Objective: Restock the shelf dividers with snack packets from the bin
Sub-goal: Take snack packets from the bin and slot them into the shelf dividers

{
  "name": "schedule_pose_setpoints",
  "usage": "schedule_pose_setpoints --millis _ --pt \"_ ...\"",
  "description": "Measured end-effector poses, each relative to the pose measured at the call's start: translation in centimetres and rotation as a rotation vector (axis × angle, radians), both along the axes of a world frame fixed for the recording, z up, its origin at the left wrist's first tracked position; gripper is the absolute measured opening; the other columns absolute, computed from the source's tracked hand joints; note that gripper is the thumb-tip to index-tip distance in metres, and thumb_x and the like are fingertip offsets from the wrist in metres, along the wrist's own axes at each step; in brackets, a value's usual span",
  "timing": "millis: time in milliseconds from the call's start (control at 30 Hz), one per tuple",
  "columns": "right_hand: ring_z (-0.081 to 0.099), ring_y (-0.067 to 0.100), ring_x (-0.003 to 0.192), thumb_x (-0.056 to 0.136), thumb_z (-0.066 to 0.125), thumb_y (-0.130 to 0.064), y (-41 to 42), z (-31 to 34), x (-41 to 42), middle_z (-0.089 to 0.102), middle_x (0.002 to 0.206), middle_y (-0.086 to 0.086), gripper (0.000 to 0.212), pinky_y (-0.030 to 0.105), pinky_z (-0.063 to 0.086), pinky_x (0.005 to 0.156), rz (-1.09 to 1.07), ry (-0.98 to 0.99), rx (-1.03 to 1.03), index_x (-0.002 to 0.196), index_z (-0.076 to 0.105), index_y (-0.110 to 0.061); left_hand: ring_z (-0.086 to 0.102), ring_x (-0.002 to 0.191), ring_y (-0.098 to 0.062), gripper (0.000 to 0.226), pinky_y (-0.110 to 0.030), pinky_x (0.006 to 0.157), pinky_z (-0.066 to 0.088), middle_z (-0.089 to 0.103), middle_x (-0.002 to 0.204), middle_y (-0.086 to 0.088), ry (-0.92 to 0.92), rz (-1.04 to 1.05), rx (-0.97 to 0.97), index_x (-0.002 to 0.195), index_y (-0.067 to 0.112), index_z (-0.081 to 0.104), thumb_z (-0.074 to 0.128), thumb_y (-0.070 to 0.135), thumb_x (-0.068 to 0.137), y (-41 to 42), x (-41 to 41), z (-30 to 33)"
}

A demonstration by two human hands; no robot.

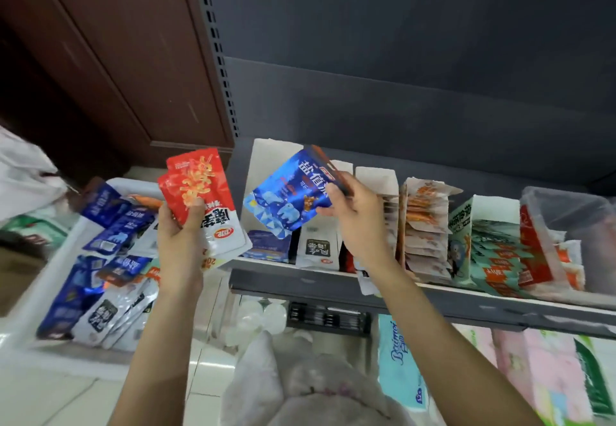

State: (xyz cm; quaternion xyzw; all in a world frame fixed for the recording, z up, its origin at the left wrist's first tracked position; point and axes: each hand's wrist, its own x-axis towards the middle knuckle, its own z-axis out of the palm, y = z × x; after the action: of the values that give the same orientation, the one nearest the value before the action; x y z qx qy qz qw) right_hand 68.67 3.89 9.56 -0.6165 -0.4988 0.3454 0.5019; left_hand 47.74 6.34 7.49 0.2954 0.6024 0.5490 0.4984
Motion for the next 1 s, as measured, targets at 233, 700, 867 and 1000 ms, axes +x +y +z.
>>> schedule_pose_setpoints --millis 233,700,867,1000 --pt "0.065 0.022 0.096 0.1 0.044 -0.021 1.7 -3.0 -3.7 0.069 0.113 0.003 0.029 0.03 0.05 0.076 0.375 -0.764 -0.04 0.125 0.058 -0.017 0.065 0.089 -0.014 0.034 -0.026 0.07 0.052 0.065 0.11 -0.001 0.026 0.028 -0.049 0.129 0.019 0.048 0.053 0.027 0.096 -0.9 -2.0 -0.3" --pt "0.057 0.008 0.111 0.098 0.046 -0.017 -1.0 0.8 -2.4 0.061 0.122 -0.008 0.037 0.031 0.047 0.097 0.36 -0.187 -0.206 0.134 0.048 -0.024 0.066 0.096 -0.016 0.028 -0.032 0.079 0.054 0.065 0.103 0.002 0.016 -0.202 0.052 0.112 0.024 0.051 0.065 0.017 0.088 -1.1 1.9 1.1" --pt "0.066 0.008 0.084 0.079 0.073 -0.036 -2.6 0.8 -2.2 0.063 0.097 -0.009 0.046 0.033 0.057 0.077 0.175 0.015 -0.307 0.113 0.046 -0.021 0.063 0.098 -0.012 0.048 -0.028 0.086 0.051 0.064 0.112 -0.005 0.04 -0.289 0.122 0.126 0.013 0.046 0.069 0.012 0.084 -1.5 6.1 1.6" --pt "0.066 0.01 0.089 0.08 0.073 -0.014 -4.5 -0.4 -0.5 0.068 0.099 0.0 0.029 0.026 0.056 0.074 -0.099 0.315 -0.223 0.101 0.054 -0.014 0.063 0.099 -0.009 0.045 -0.027 0.08 0.053 0.063 0.109 0.005 -0.01 -0.434 0.122 0.118 0.028 0.045 0.068 0.01 0.084 -2.0 9.5 2.0"
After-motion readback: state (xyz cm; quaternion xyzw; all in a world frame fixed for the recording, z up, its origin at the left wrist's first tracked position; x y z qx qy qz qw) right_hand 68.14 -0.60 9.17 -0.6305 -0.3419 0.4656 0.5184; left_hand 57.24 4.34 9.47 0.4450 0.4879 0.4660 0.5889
